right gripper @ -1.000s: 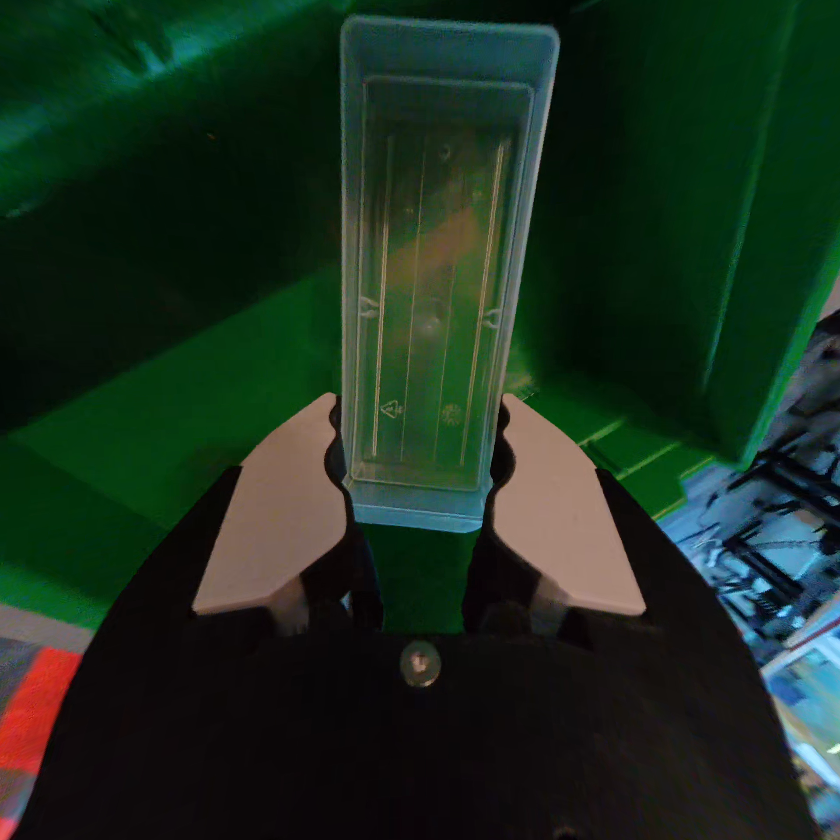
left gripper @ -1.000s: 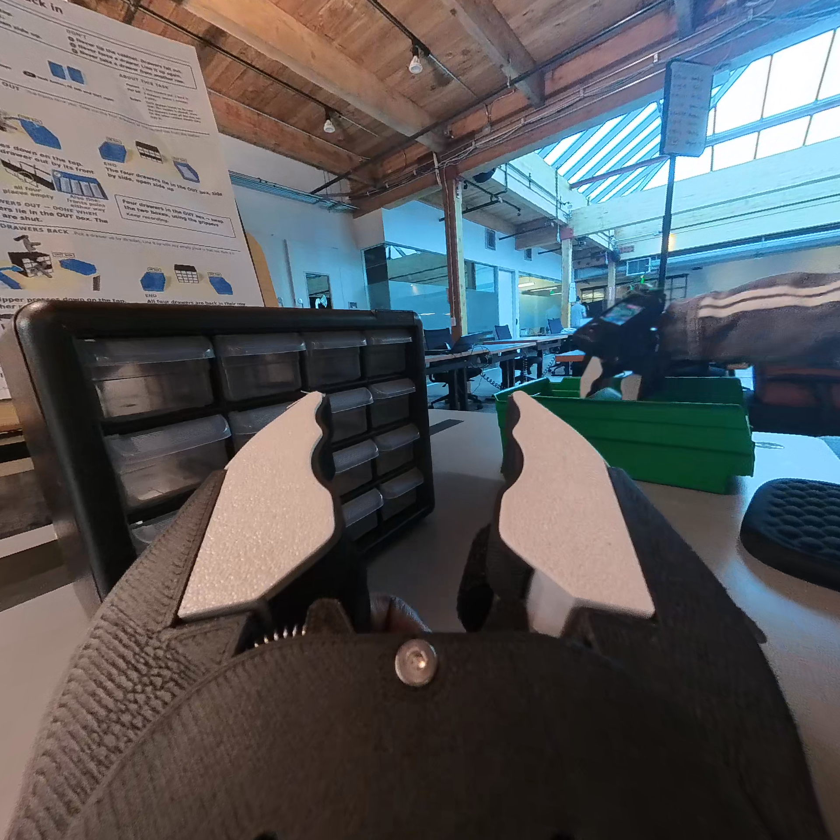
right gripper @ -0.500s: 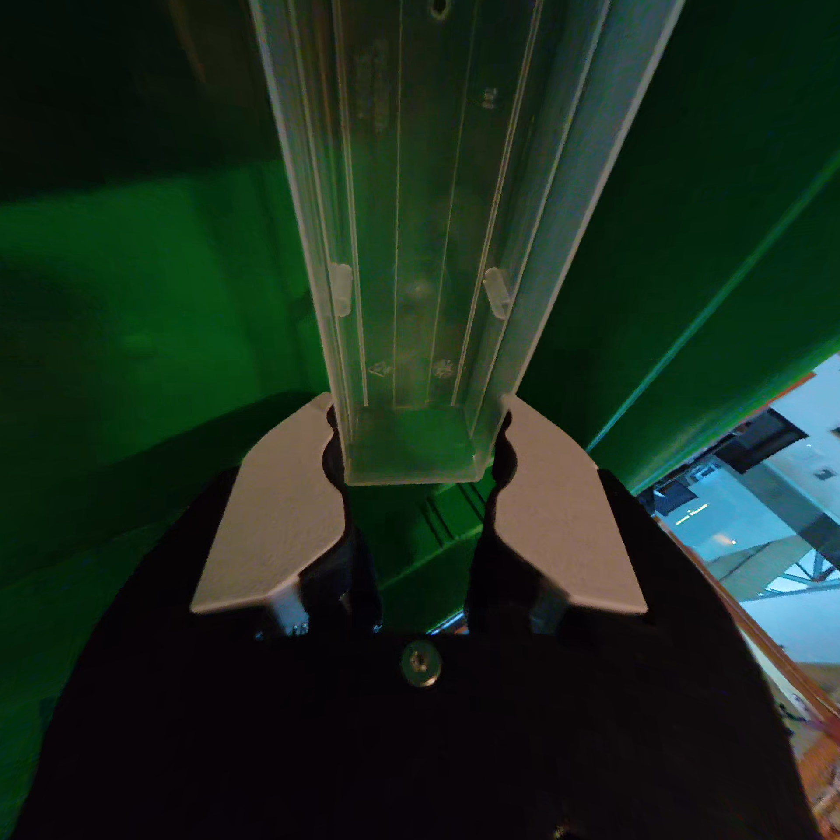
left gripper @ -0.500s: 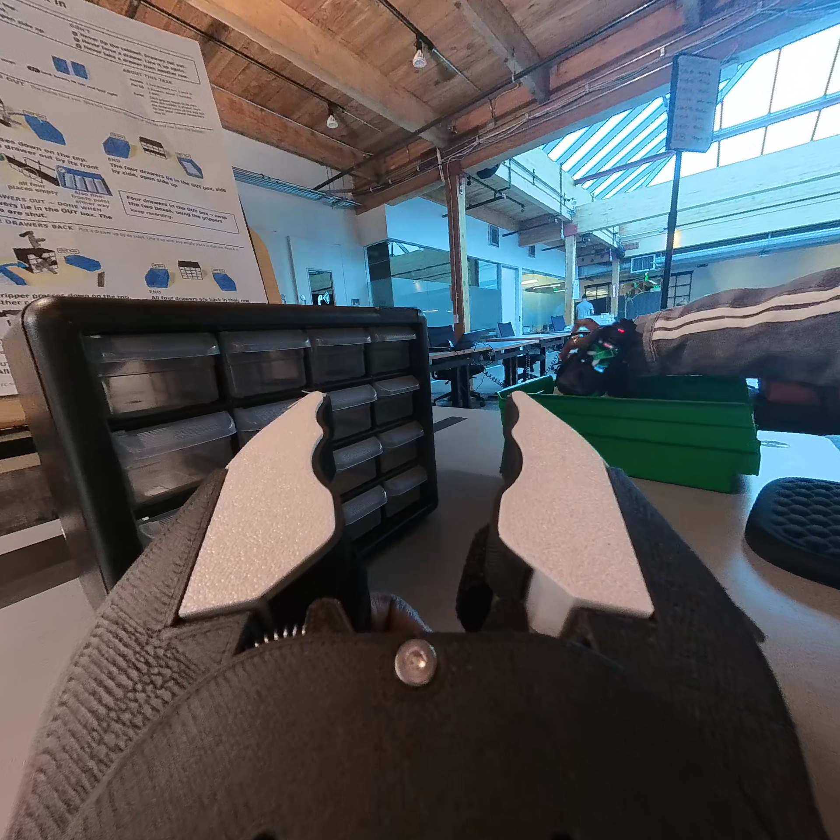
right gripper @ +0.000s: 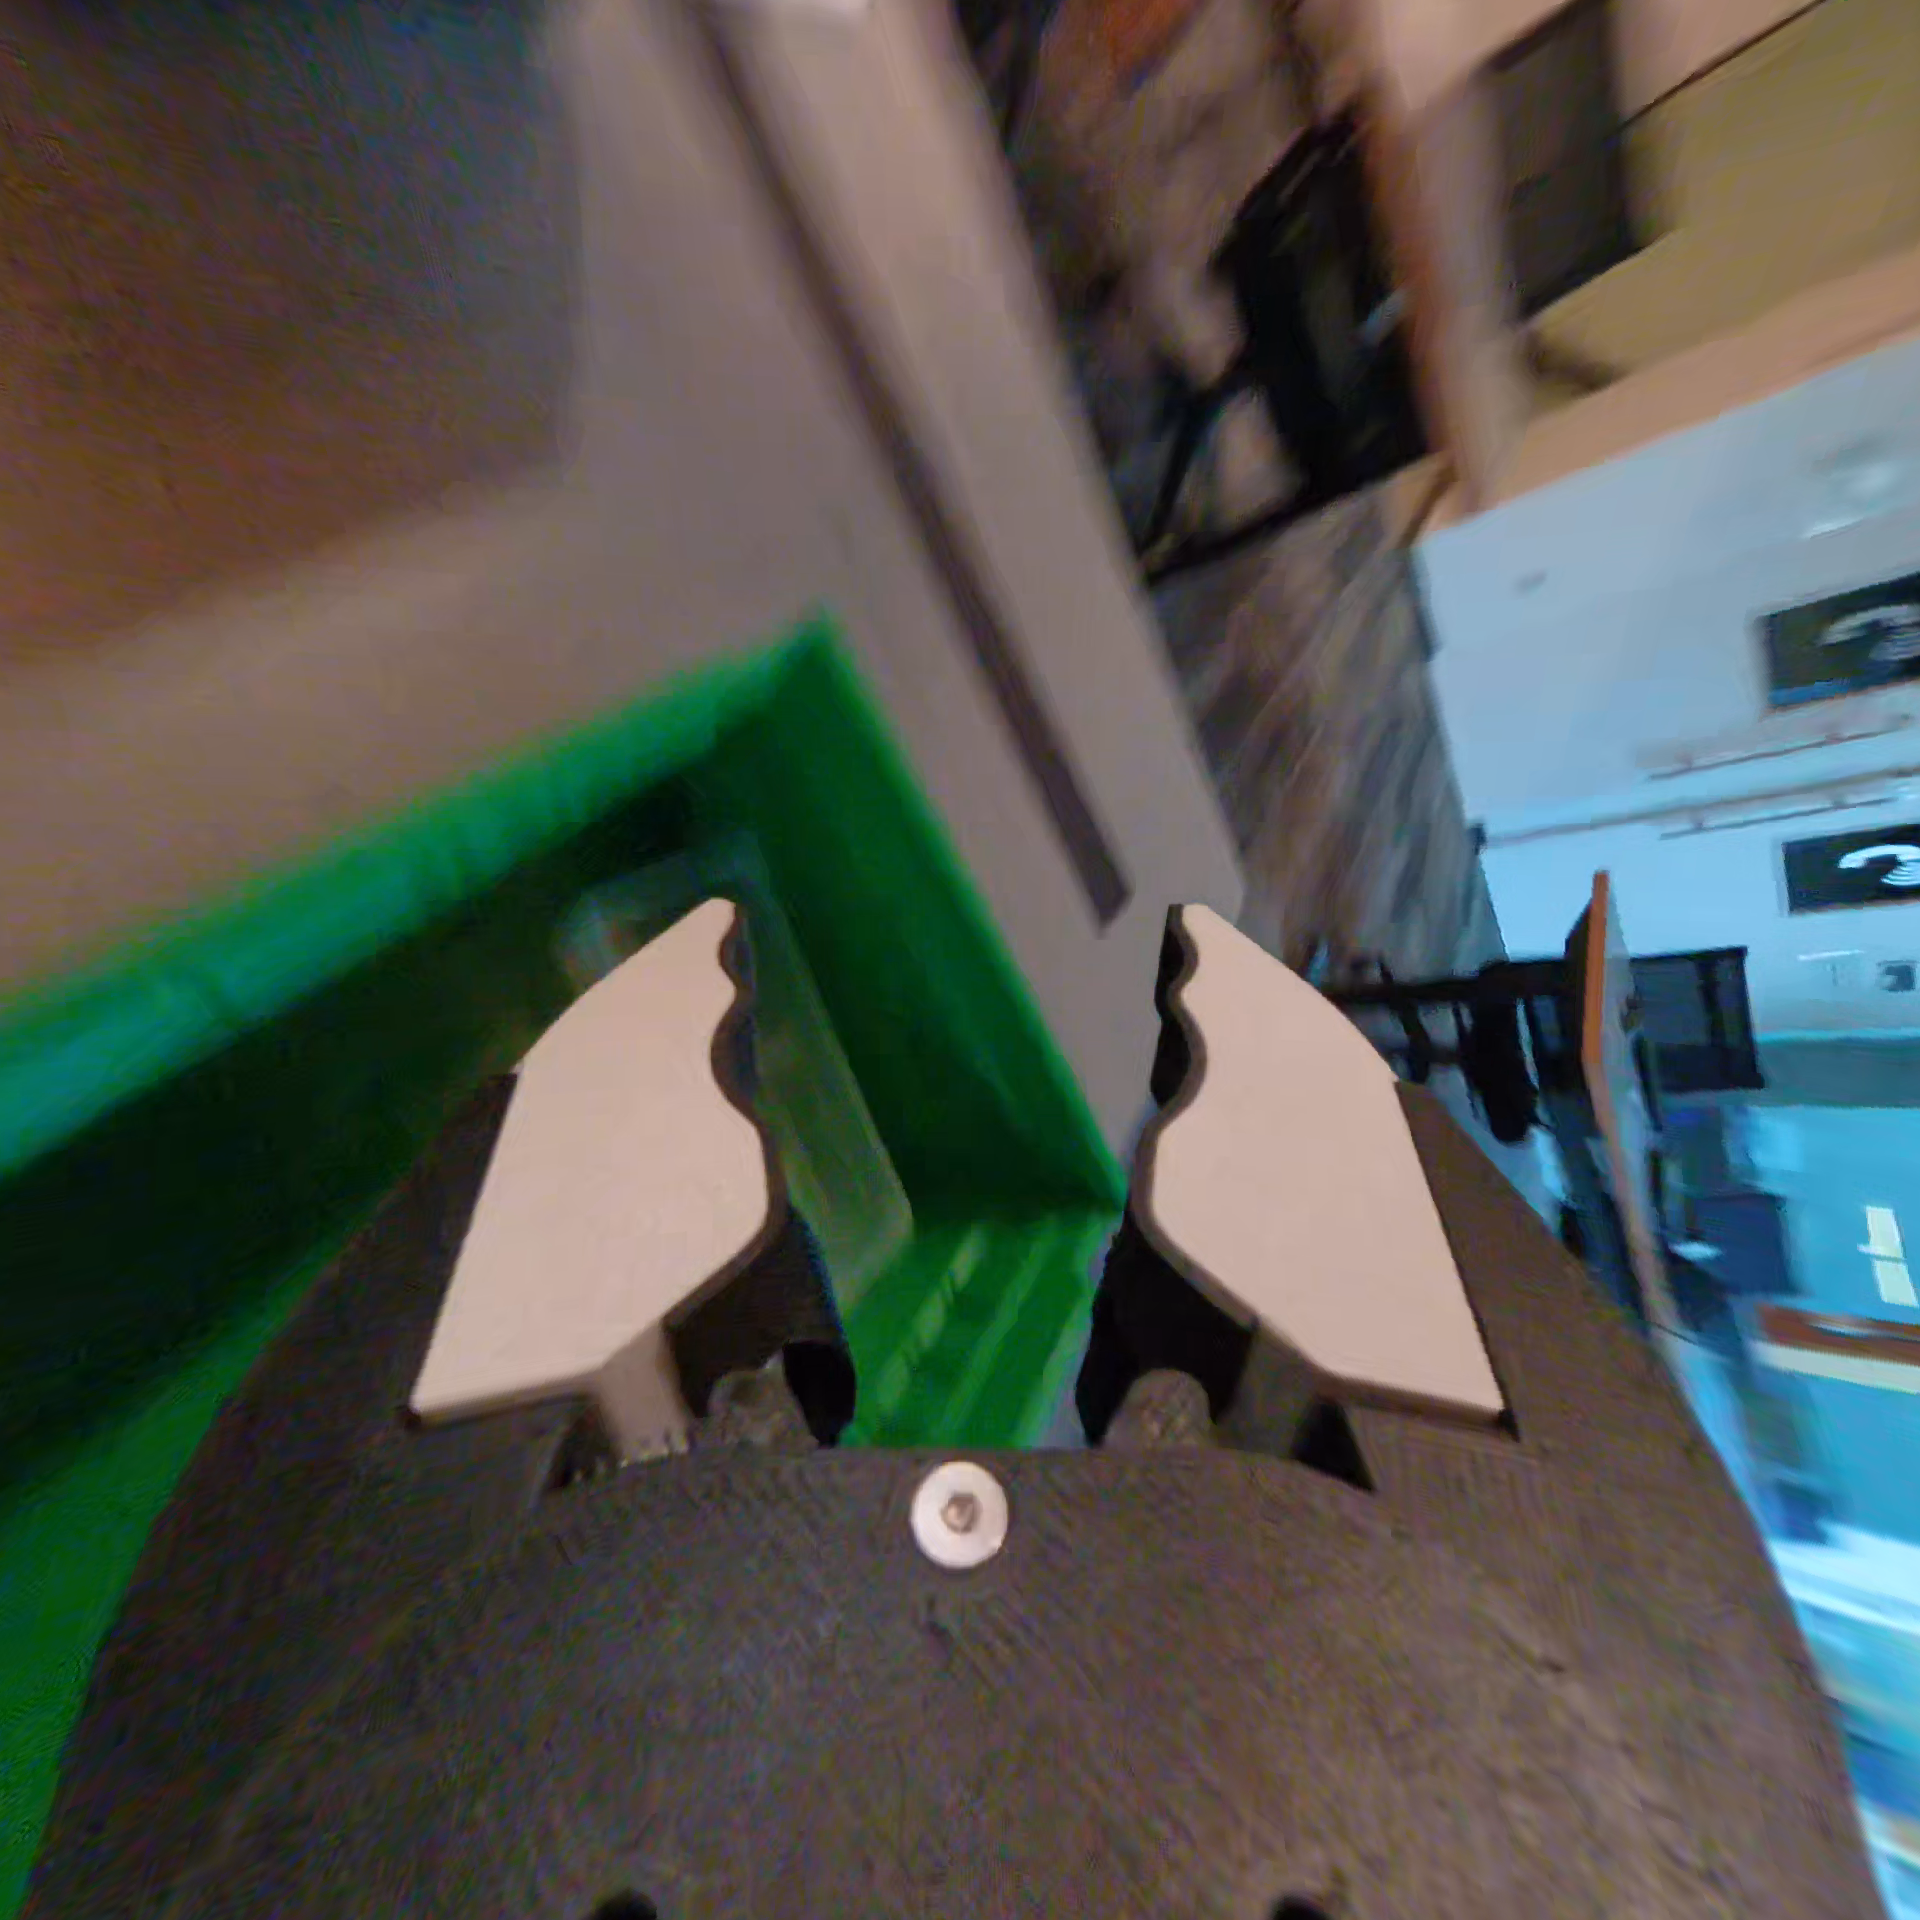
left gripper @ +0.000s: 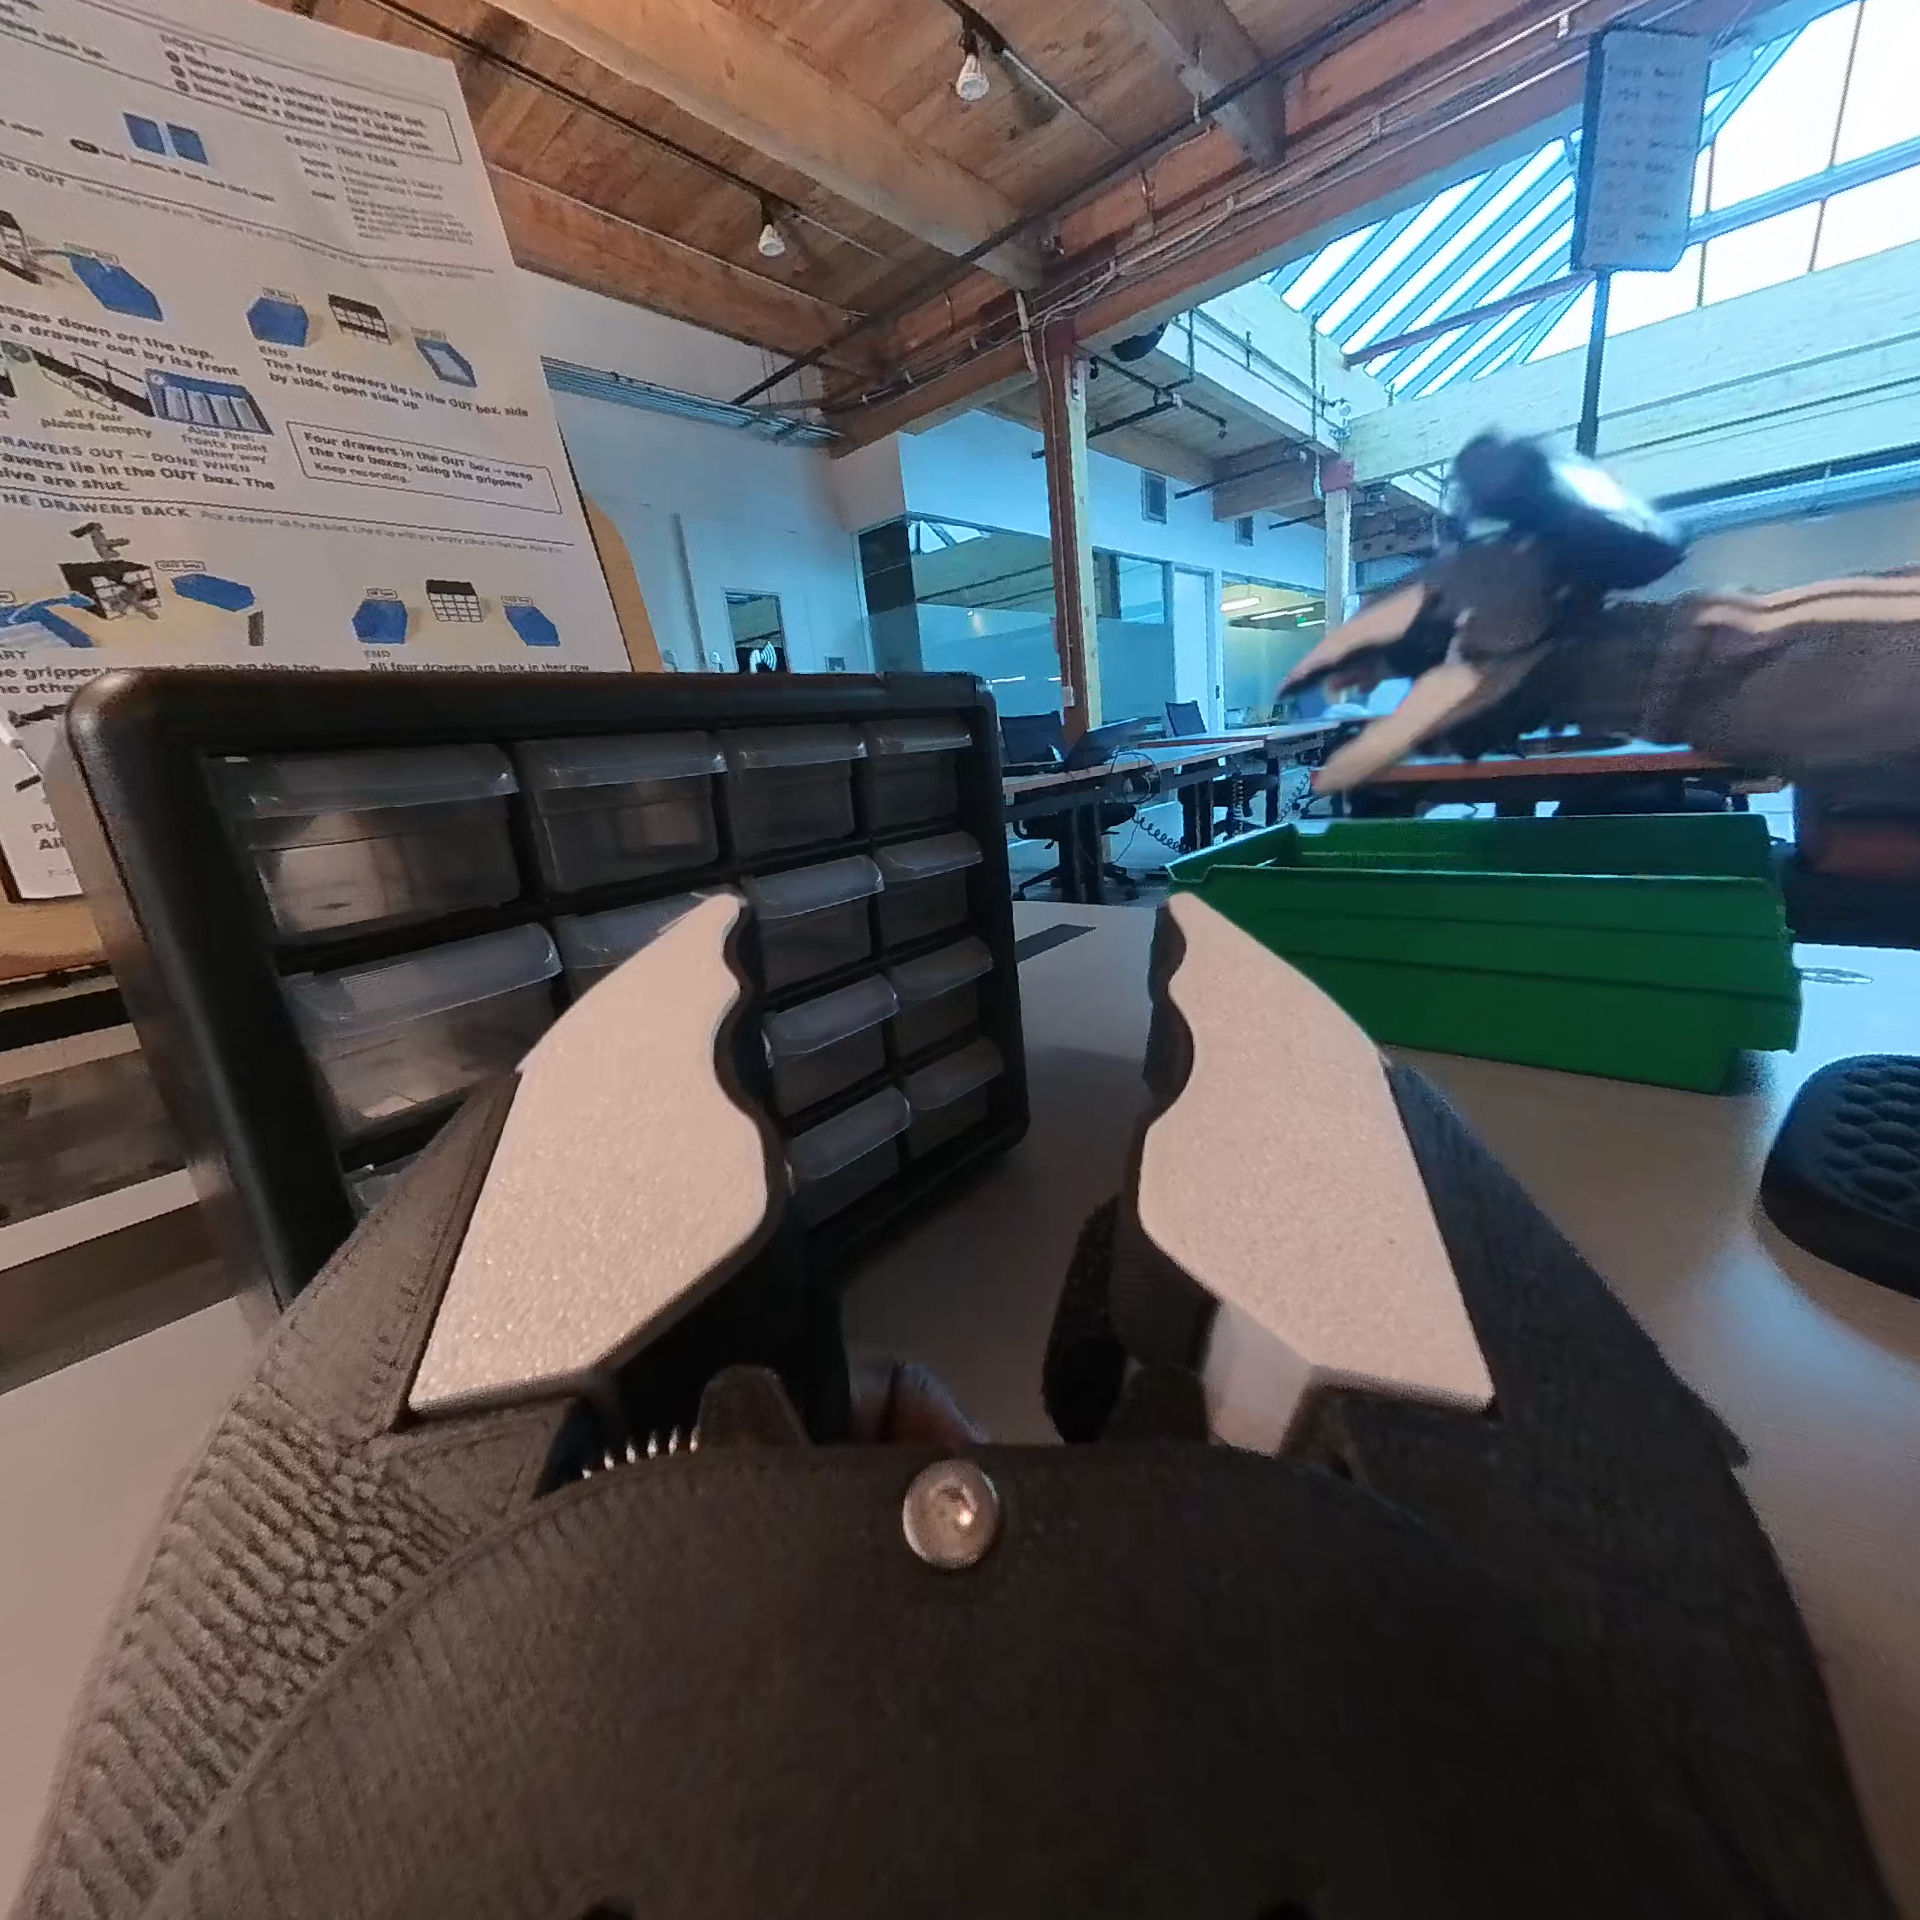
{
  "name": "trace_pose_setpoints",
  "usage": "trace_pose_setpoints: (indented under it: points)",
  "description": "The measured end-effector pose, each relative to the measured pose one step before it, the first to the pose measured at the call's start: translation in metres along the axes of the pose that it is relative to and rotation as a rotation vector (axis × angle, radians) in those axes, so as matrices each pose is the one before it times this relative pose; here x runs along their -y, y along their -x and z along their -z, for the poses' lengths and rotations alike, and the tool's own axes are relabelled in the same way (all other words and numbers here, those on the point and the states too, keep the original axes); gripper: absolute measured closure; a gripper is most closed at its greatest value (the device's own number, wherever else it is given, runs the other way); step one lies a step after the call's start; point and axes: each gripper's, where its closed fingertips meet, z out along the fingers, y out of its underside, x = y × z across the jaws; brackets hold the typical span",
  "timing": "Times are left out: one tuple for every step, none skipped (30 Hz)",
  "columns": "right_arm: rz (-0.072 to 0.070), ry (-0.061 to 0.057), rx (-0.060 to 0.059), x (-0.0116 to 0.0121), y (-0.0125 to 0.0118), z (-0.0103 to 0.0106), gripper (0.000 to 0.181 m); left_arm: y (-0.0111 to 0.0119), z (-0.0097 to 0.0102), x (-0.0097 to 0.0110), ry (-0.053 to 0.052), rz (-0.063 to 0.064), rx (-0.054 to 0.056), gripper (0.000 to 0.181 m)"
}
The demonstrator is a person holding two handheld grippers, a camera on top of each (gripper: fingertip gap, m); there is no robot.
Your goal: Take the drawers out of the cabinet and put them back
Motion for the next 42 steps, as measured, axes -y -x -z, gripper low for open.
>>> trace_pose_setpoints:
  points:
    - [-0.1061,-0.1479,-0.0345,0.03124,-0.00342,0.0156,0.107,0.0007,-0.00035,-0.00161,0.0077,-0.0019,0.0046,0.11]
    - [-0.0937,-0.1549,0.0016,0.03357,0.00536,0.01334,0.108,0.00112,-0.00023,-0.00151,0.008,-0.0033,0.0065,0.11]
    - [-0.0961,-0.1624,-0.0169,0.03418,0.00604,0.00991,0.109,0.00101,-0.00003,-0.00107,0.0071,-0.0047,0.0064,0.11]
    - [-0.0912,-0.1587,0.0007,0.03294,0.0117,0.00694,0.105,0.00123,0.0,-0.00091,0.0062,-0.0056,0.0078,0.11]
    - [-0.0903,-0.1373,0.0236,0.02834,0.01731,0.00373,0.106,0.00136,-0.00004,-0.00076,0.0065,-0.0059,0.0084,0.11]
    - [-0.095,-0.0923,0.0187,0.01973,0.01755,-0.00005,0.108,0.00139,0.00011,-0.00106,0.0081,-0.0064,0.0085,0.11]
    - [-0.0991,-0.0649,0.0141,0.01204,0.01712,-0.00286,0.108,0.0017,-0.00007,-0.00183,0.0115,-0.0075,0.0104,0.111]
    - [-0.0881,-0.0528,0.041,0.00538,0.02041,-0.00416,0.106,0.00191,-0.00028,-0.00273,0.0166,-0.0074,0.0126,0.112]
    - [-0.0806,-0.0283,0.0464,-0.00221,0.01976,-0.00545,0.106,0.0022,-0.00063,-0.00389,0.0233,-0.007,0.0146,0.113]
    - [-0.0776,-0.0162,0.0283,-0.00874,0.01483,-0.00661,0.106,0.00158,-0.00072,-0.00461,0.0259,-0.0085,0.0115,0.113]
    - [-0.0687,-0.002,0.024,-0.01538,0.01163,-0.00721,0.106,0.00051,-0.00076,-0.0043,0.0228,-0.0127,0.0064,0.113]
    - [-0.0525,0.019,0.0302,-0.0215,0.00915,-0.00671,0.106,-0.00009,-0.0008,-0.00401,0.022,-0.0186,0.0043,0.114]
    - [-0.0355,0.0226,0.0122,-0.02412,0.00312,-0.00645,0.106,-0.00053,-0.00084,-0.00386,0.0214,-0.0225,0.0029,0.114]
    - [-0.0204,0.0181,0.0034,-0.02438,-0.00106,-0.00557,0.105,-0.00119,-0.00072,-0.00326,0.0183,-0.0201,0.0006,0.114]
    - [-0.0195,0.0116,-0.0017,-0.02313,-0.00446,-0.00455,0.105,-0.00142,-0.00071,-0.00273,0.0154,-0.0165,-0.0011,0.115]
    - [-0.0201,0.0102,-0.0194,-0.02154,-0.00913,-0.00308,0.106,-0.00134,-0.00063,-0.00288,0.016,-0.0168,-0.0019,0.115]
    - [-0.0178,0.0205,-0.0248,-0.01984,-0.01023,-0.00175,0.107,-0.00019,-0.00084,-0.00349,0.0217,-0.0219,0.0041,0.117]
    - [-0.0548,0.04,-0.0312,-0.013,-0.00845,-0.00099,0.107,0.00146,-0.00104,-0.00469,0.0309,-0.0301,0.0129,0.119]
    - [-0.0602,0.0247,0.0064,-0.00303,-0.00105,0.00051,0.103,0.00217,-0.00112,-0.00499,0.0344,-0.0381,0.0181,0.121]
    - [-0.0367,-0.0046,0.0099,0.00144,-0.00058,0.0021,0.108,0.0016,-0.00092,-0.00444,0.0272,-0.042,0.0146,0.121]
    - [-0.0211,-0.0282,-0.0162,0.00283,-0.00472,0.0023,0.111,0.00032,-0.0011,-0.00381,0.0193,-0.0403,0.0077,0.122]
    - [-0.0155,-0.0325,-0.0341,0.0031,-0.00749,0.00192,0.111,-0.00062,-0.00185,-0.00432,0.0205,-0.0434,0.003,0.124]
    - [-0.0153,-0.0188,-0.0305,0.00342,-0.00684,0.00133,0.112,-0.0005,-0.0032,-0.00491,0.0275,-0.0528,0.0037,0.125]
    - [-0.0086,-0.0069,-0.0197,0.00347,-0.00474,0.00112,0.116,0.00073,-0.00409,-0.00519,0.0322,-0.064,0.012,0.125]
    - [0.0026,-0.0022,-0.0168,0.00233,-0.00397,0.00143,0.124,0.00094,-0.0049,-0.00541,0.0339,-0.0738,0.0147,0.126]
    - [0.0028,0.0057,-0.0227,-0.00022,-0.0043,0.00124,0.129,0.00004,-0.00505,-0.00463,0.0269,-0.0734,0.0105,0.126]
    - [0.0014,0.029,-0.0235,-0.00436,-0.00404,0.00067,0.141,-0.00069,-0.00546,-0.00358,0.0182,-0.0585,0.0047,0.127]
    - [0.015,0.0497,-0.0191,-0.00679,-0.00331,0.0001,0.165,-0.00055,-0.00579,-0.00344,0.017,-0.0442,0.0012,0.129]
    - [0.0224,0.0467,-0.0102,-0.0054,-0.00164,-0.00071,0.181,0.0006,-0.00586,-0.00331,0.0164,-0.0345,0.0019,0.13]
    - [0.0139,0.0255,-0.0146,-0.00105,-0.00124,-0.00127,0.181,0.002,-0.00527,-0.00282,0.0105,-0.0282,0.0069,0.13]
    - [0.0032,0.0047,-0.0119,0.00515,0.00051,-0.00182,0.181,0.0021,-0.00444,-0.00302,0.0085,-0.0174,0.0075,0.13]
    - [0.0136,-0.0008,0.0037,0.01047,0.00405,-0.00301,0.181,0.00058,-0.00338,-0.00369,0.0101,-0.0019,0.0023,0.13]
    - [0.0373,0.0103,0.0105,0.01427,0.00604,-0.0048,0.181,-0.00148,-0.00235,-0.00398,0.0115,0.0041,-0.0047,0.13]
    - [0.0575,0.0067,-0.0044,0.01896,0.00422,-0.00637,0.181,-0.00278,-0.00111,-0.00425,0.0126,-0.0023,-0.0059,0.13]
    - [0.0735,0.0125,-0.0176,0.02083,0.00148,-0.00748,0.181,-0.00313,-0.0002,-0.00384,0.0113,-0.0181,-0.0046,0.13]
    - [0.0853,0.0074,-0.0268,0.02222,-0.00195,-0.00805,0.181,-0.00247,0.00026,-0.00255,0.0074,-0.0315,-0.0006,0.13]
    - [0.0794,-0.0042,-0.0437,0.02217,-0.0068,-0.00815,0.181,-0.00135,0.0002,-0.00086,0.0029,-0.0289,0.0032,0.13]
    - [0.0498,-0.002,-0.0262,0.01835,-0.00663,-0.00885,0.181,-0.00105,-0.00004,0.00024,-0.0002,-0.0122,0.001,0.131]
    - [0.03,0.0281,0.0044,0.01025,-0.00321,-0.01021,0.181,-0.00072,-0.0003,0.00097,-0.0027,0.0018,-0.0017,0.131]
    - [0.0204,0.0798,0.015,-0.00133,-0.00173,-0.0112,0.181,-0.00047,-0.0005,0.0006,-0.0021,0.0021,-0.0015,0.131]
    - [0.0093,0.0965,0.0205,-0.00761,-0.00044,-0.01054,0.181,-0.00041,-0.00061,-0.00015,0.0,-0.0054,-0.0005,0.131]
    - [0.0061,0.0753,0.0053,-0.00909,-0.00146,-0.00948,0.179,-0.00019,-0.00072,-0.00106,0.0032,-0.0122,0.001,0.132]
